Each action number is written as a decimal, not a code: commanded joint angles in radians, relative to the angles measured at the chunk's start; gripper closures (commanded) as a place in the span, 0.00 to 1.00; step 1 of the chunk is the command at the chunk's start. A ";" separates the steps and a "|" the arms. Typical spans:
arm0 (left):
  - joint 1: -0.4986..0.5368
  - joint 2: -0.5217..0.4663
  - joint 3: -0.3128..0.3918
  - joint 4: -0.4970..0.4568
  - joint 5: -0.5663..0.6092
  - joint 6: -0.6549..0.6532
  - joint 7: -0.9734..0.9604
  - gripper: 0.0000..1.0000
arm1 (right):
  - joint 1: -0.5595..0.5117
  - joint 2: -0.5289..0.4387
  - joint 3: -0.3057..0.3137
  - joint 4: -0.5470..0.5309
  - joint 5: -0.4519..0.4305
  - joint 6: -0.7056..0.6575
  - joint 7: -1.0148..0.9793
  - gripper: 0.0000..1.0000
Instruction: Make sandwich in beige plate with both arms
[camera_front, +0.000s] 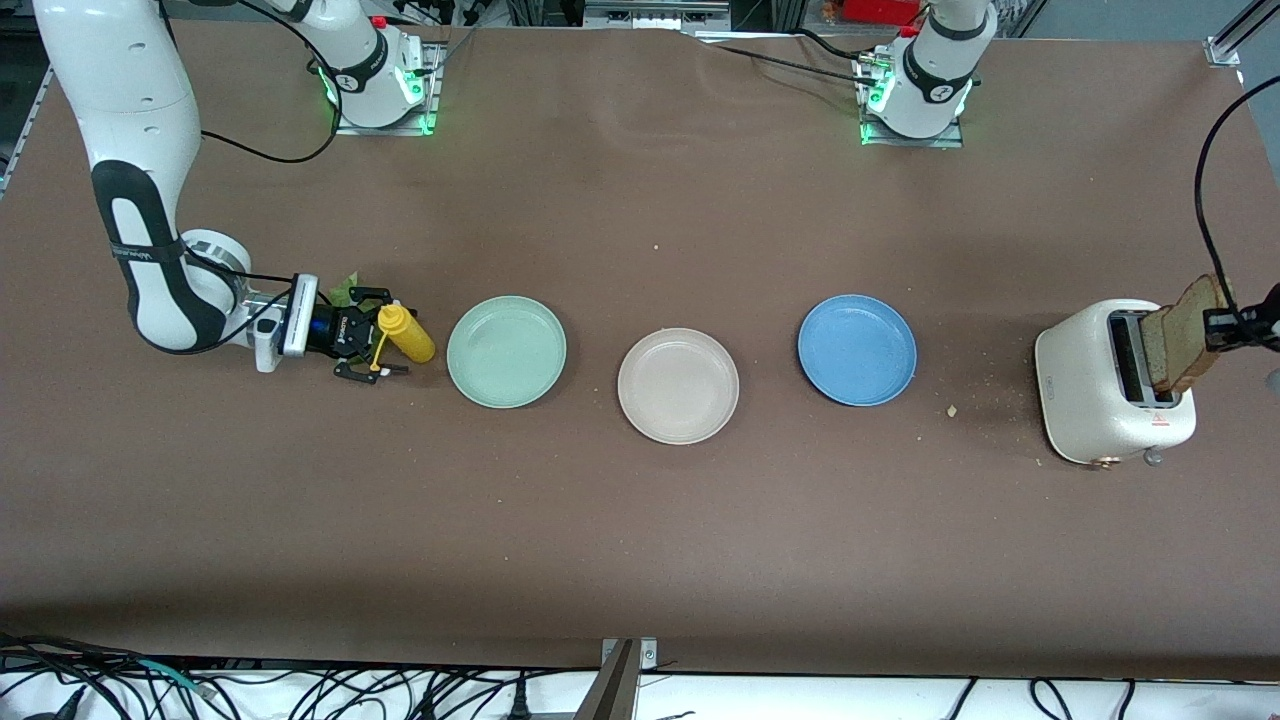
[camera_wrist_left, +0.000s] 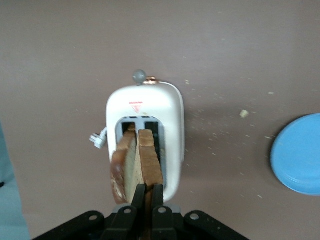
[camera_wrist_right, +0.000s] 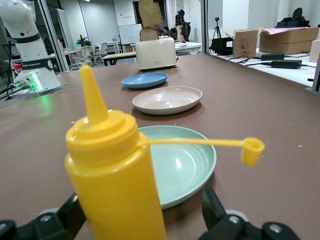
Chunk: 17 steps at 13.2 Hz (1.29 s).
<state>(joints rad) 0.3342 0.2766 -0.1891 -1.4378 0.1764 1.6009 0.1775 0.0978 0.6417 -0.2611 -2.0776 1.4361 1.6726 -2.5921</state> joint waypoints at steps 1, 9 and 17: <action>-0.058 0.016 -0.003 0.083 -0.130 -0.139 0.003 1.00 | 0.003 0.032 0.005 0.017 0.023 -0.030 -0.039 0.36; -0.283 0.189 -0.003 0.083 -0.630 -0.185 -0.154 1.00 | -0.009 0.021 -0.006 0.117 -0.176 -0.109 0.105 1.00; -0.458 0.370 -0.001 0.083 -0.914 0.141 -0.288 1.00 | -0.001 -0.028 -0.020 0.430 -0.505 -0.258 0.536 1.00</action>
<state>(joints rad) -0.1033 0.6196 -0.1996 -1.3868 -0.6987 1.7218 -0.0564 0.0942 0.6343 -0.2765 -1.7057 1.0029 1.4527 -2.1525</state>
